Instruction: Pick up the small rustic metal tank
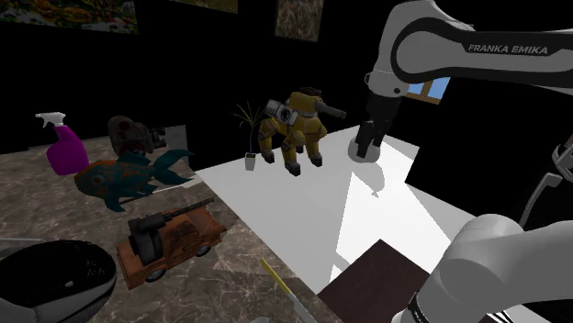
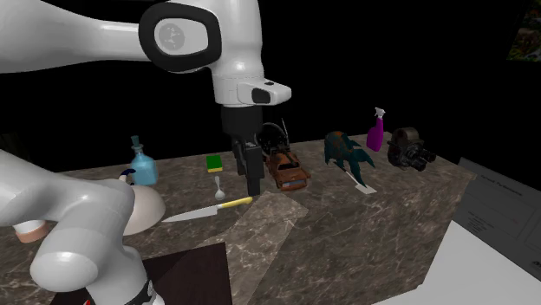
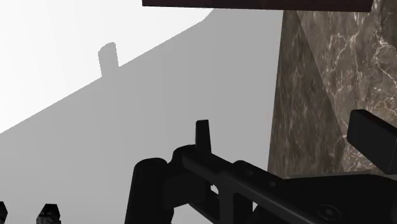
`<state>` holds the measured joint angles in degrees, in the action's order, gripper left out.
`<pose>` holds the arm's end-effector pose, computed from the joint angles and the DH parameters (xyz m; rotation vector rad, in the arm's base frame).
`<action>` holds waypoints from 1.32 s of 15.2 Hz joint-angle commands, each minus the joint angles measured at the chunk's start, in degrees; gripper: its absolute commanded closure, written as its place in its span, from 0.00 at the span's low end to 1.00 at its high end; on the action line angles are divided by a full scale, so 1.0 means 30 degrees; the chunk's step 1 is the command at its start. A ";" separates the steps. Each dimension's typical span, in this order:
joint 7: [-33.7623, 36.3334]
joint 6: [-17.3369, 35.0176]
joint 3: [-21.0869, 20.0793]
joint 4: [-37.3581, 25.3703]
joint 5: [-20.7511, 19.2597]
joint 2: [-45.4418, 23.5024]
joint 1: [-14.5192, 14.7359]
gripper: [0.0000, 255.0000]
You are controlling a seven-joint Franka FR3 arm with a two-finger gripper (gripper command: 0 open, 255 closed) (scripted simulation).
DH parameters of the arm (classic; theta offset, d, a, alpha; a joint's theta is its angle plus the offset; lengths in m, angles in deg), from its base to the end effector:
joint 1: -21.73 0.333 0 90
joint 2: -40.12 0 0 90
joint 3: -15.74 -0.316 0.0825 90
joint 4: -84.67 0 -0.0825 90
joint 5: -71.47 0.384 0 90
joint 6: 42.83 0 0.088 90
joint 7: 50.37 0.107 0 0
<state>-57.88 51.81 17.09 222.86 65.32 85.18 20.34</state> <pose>0.3125 -0.0274 0.5717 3.0455 0.1482 0.0280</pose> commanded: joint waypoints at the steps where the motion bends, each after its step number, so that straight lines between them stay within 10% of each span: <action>1: 0.0000 0.0000 0.0000 0.0000 0.0000 0.0000 0.0000 0.00; 20: -0.8392 0.5129 -0.0756 -0.6741 0.0928 -1.2161 0.4292 0.00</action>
<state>-81.68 66.48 15.17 203.67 67.93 50.50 32.63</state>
